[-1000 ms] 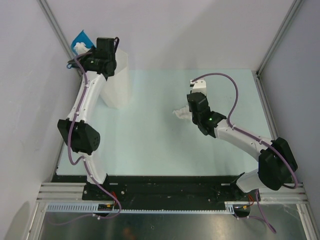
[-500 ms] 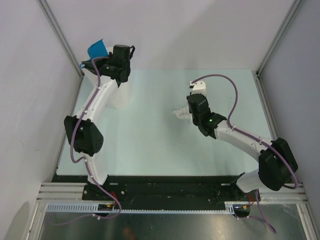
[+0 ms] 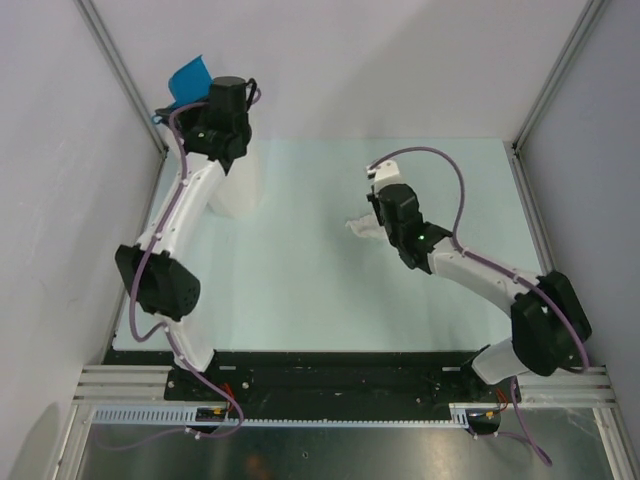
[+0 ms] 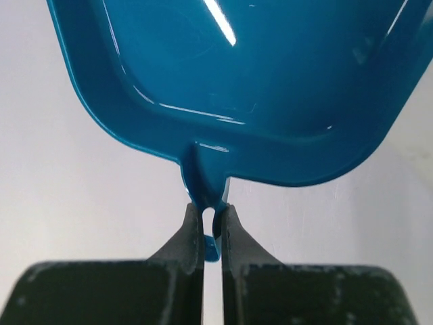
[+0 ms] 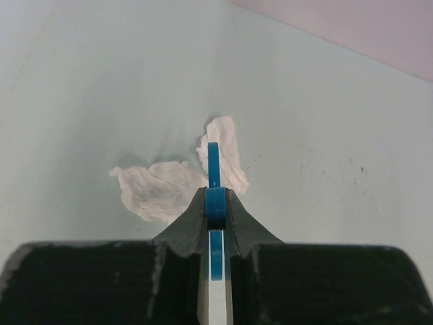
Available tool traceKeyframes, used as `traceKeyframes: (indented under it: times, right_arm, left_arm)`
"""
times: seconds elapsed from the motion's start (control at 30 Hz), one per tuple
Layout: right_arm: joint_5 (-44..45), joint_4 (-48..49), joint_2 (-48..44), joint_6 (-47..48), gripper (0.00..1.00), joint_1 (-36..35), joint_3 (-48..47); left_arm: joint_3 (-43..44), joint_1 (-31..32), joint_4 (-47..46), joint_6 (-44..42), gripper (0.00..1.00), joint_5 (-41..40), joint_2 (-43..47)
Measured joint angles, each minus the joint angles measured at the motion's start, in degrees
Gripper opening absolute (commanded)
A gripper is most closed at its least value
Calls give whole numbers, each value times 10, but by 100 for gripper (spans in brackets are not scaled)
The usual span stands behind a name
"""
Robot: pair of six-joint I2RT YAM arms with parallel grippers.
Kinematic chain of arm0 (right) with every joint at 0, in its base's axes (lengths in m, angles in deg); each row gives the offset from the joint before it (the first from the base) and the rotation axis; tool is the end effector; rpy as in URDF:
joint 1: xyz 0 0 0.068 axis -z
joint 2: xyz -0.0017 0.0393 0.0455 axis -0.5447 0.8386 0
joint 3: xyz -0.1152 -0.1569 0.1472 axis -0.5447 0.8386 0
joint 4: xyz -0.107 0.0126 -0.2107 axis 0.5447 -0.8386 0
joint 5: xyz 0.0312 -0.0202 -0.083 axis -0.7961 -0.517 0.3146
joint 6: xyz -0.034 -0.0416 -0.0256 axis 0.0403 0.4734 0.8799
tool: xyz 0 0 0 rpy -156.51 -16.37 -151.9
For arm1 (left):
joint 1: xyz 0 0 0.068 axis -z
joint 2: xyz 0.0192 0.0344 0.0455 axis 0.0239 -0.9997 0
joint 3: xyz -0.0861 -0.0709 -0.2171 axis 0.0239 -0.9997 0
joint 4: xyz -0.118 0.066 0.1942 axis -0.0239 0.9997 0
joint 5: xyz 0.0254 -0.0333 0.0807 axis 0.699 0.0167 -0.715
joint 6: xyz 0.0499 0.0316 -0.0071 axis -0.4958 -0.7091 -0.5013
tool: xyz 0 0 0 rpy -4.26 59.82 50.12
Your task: Sweep away the paper scraps from the table
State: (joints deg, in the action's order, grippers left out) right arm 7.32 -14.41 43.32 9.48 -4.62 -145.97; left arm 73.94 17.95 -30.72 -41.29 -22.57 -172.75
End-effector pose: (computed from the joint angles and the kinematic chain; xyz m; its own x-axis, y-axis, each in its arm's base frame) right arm 0.2645 0.1768 0.2723 -0.2585 -0.2837 -0.9234 -0.1880 0.9524 -0.2400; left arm 0.3688 -0.0680 0.3885 -0.7758 0.6249 0.0877 0.1674 0.0697 0.9834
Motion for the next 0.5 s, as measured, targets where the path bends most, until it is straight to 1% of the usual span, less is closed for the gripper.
traceKeyframes:
  times: [0.13,0.3,0.4,0.5]
  right_arm:
    - [-32,25,69,97,0,-11,0]
    - [-77,41,160,179,0,-51,1]
    - [-96,28,162,197,0,-75,2]
    - [-138,0,138,196,0,-91,3]
  left_arm:
    - [-23,0,-10,31,0,62,73]
    - [-99,1,-21,95,0,134,206]
    - [-146,2,-29,124,0,158,262]
    - [-211,8,-30,146,0,176,304]
